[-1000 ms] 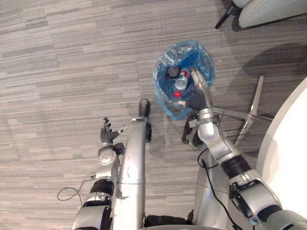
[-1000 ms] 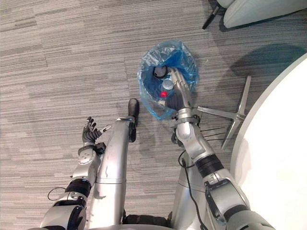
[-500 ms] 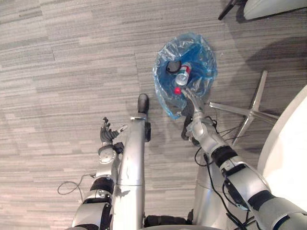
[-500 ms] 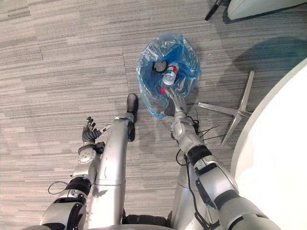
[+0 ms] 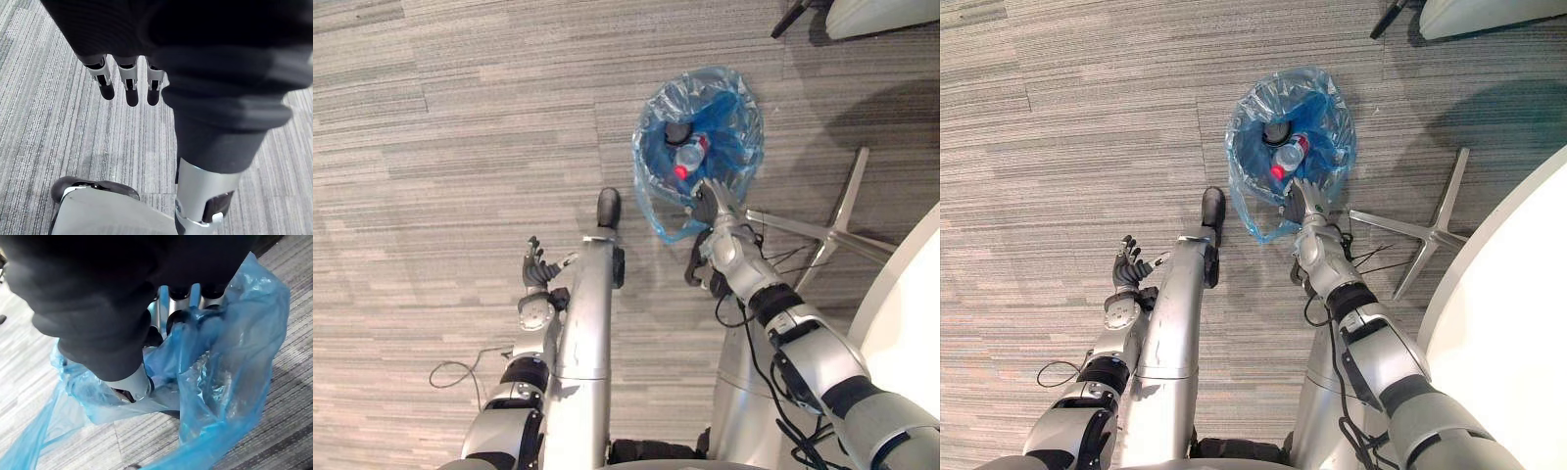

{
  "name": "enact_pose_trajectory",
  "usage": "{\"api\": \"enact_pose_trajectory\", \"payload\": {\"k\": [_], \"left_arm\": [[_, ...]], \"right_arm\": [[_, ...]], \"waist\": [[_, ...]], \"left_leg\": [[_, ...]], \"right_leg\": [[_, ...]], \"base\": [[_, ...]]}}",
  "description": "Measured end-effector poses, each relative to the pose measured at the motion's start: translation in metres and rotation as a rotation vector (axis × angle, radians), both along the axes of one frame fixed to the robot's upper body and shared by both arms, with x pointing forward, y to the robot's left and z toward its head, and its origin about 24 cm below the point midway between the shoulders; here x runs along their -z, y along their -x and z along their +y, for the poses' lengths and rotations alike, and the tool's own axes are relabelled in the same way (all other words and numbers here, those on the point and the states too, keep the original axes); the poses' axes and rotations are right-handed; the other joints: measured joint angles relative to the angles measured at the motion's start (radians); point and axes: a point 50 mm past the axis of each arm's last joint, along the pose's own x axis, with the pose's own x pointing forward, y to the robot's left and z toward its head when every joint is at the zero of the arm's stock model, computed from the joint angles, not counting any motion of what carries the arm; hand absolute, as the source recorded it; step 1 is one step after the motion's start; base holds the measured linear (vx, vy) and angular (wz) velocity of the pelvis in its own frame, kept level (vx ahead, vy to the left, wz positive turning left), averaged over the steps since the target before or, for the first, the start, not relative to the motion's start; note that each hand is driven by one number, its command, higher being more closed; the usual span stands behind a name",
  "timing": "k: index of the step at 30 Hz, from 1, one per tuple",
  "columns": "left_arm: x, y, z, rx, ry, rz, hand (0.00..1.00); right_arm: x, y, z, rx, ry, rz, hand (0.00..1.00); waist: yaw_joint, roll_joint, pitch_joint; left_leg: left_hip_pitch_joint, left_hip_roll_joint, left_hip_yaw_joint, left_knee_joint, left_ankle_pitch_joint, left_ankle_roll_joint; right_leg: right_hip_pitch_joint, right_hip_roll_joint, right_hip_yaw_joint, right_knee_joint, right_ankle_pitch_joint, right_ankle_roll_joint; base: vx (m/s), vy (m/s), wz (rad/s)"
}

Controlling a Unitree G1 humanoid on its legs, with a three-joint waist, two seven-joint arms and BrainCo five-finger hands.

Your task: Gather rubbish on tea table into small bin, then transfer packed bag to large trash can.

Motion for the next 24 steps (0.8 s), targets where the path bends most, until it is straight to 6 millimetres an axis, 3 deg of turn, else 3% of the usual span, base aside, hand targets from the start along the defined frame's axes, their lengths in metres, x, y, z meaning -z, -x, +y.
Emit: {"api": "enact_pose_trajectory", "payload": {"k": [4,9,15,18,23,24], "left_arm": [[0.000,0.000,0.000,-0.002,0.001,0.002,0.00],[-0.002,0.000,0.000,0.000,0.004,0.000,0.00],[-0.003,0.002,-0.009,0.031,0.048,-0.025,0.00],[0.013,0.015,-0.019,0.057,0.076,0.025,0.00],[0.032,0.034,-0.013,0.045,0.074,0.094,0.00],[0.035,0.039,-0.010,0.045,0.067,0.110,0.00]], "right_arm": [[-0.008,0.005,0.006,-0.037,-0.072,-0.037,1.00],[-0.013,0.019,0.013,-0.120,-0.411,-0.035,1.00],[-0.002,0.034,0.014,-0.228,-0.928,0.065,1.00],[0.005,0.043,0.015,-0.287,-1.201,0.109,1.00],[0.023,0.058,0.017,-0.306,-1.335,0.160,1.00],[0.026,0.061,0.019,-0.308,-1.327,0.170,0.00]], "waist": [[0.000,0.000,0.000],[0.000,0.000,0.000],[-0.004,-0.001,-0.001],[-0.004,-0.002,-0.002],[-0.007,-0.014,-0.013],[-0.009,-0.023,-0.019]], "left_leg": [[0.020,0.001,0.001,-0.004,0.000,0.000],[0.081,0.002,0.003,-0.032,0.001,0.001],[0.266,0.003,0.008,-0.168,0.031,0.006],[0.416,0.014,0.031,-0.284,0.054,0.009],[0.607,0.024,0.051,-0.423,0.080,0.016],[0.646,0.025,0.056,-0.451,0.084,0.016]], "right_leg": [[0.021,0.000,0.000,-0.006,0.000,0.000],[0.084,0.002,-0.005,-0.035,0.003,-0.003],[0.266,0.001,-0.025,-0.163,0.031,-0.002],[0.409,0.008,-0.030,-0.283,0.066,-0.005],[0.605,0.019,-0.045,-0.441,0.112,-0.004],[0.643,0.020,-0.045,-0.473,0.118,-0.001]], "base": [[0.00,0.000,0.00],[0.00,0.000,0.00],[0.01,-0.004,0.00],[0.07,-0.025,-0.14],[0.10,-0.005,-0.09],[0.12,0.009,-0.06]]}}
